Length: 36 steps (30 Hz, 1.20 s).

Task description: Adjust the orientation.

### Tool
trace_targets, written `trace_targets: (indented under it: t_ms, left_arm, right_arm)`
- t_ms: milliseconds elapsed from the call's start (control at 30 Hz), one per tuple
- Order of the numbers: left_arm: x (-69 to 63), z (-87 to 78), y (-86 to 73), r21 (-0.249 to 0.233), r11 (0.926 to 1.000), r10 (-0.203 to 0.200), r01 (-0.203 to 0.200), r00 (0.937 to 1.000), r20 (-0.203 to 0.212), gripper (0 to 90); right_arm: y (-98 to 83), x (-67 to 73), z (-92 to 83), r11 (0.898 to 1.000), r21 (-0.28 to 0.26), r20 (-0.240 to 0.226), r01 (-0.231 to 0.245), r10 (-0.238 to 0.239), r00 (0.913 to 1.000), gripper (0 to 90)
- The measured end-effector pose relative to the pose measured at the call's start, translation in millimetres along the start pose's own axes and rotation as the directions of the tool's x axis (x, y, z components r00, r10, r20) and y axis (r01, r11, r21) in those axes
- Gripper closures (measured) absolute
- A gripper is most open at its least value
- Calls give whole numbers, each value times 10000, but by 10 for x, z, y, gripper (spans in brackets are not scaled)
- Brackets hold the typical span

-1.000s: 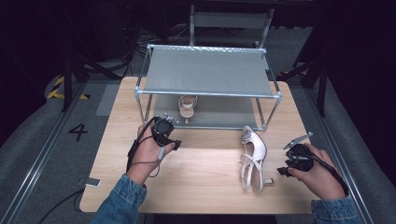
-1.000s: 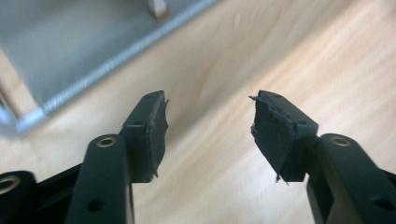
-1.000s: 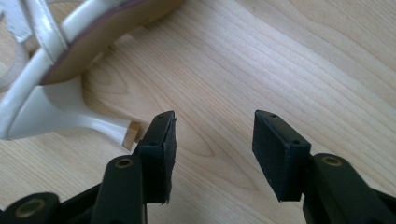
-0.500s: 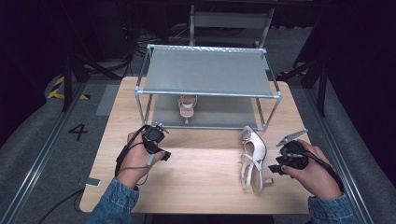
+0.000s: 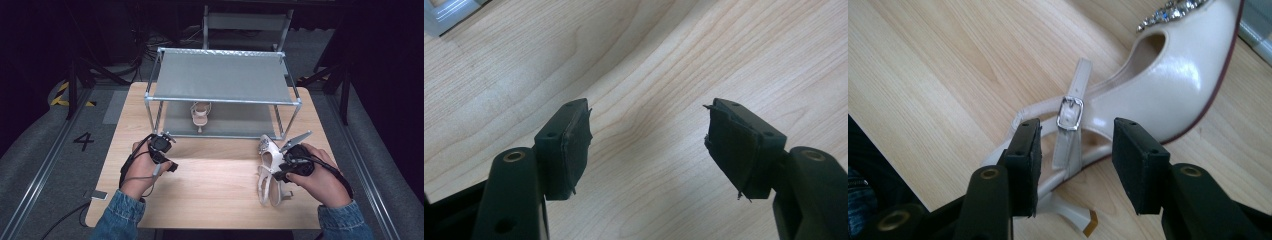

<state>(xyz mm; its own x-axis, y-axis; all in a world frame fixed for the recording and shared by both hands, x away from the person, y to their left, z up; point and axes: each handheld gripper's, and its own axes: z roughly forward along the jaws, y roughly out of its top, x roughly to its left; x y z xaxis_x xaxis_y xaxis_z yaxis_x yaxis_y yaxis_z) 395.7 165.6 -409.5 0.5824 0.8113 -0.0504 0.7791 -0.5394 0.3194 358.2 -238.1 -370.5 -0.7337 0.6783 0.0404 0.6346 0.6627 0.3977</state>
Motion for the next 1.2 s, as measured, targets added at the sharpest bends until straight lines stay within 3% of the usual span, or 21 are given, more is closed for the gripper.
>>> trace_targets:
  t_ms: [233, 433, 633, 700, 1067, 1200]
  left_arm:
    - [18, -1, 11, -85, 10000, -9, 11, 9997, 254, 329]
    - [32, -2, 18, -134, 9997, 215, -213, 9996, 182, 328]
    - [25, 3, 13, -161, 9997, 188, -183, 9993, 325, 325]
    - [22, 3, 11, -161, 9997, 207, -201, 9992, 337, 323]
    - [31, 25, 15, -133, 9995, 275, -271, 9991, 308, 321]
    - [33, 32, 19, -71, 9996, 266, -263, 9991, 336, 321]
  right_arm:
    - [104, -10, 109, 9992, 394, 17, 30, -30, 10000, 588]
    - [134, 11, 199, 9977, 657, 23, 190, -192, 9998, 617]
    - [181, 55, 247, 9928, 1128, -8, 413, -414, 9991, 771]
    - [188, 42, 250, 9928, 1151, 26, 336, -341, 9994, 787]
    - [122, -3, 4, 9980, 637, 479, 9, -39, 9988, 797]
    - [10, -135, -98, 9982, 444, 635, -397, 369, 9973, 797]
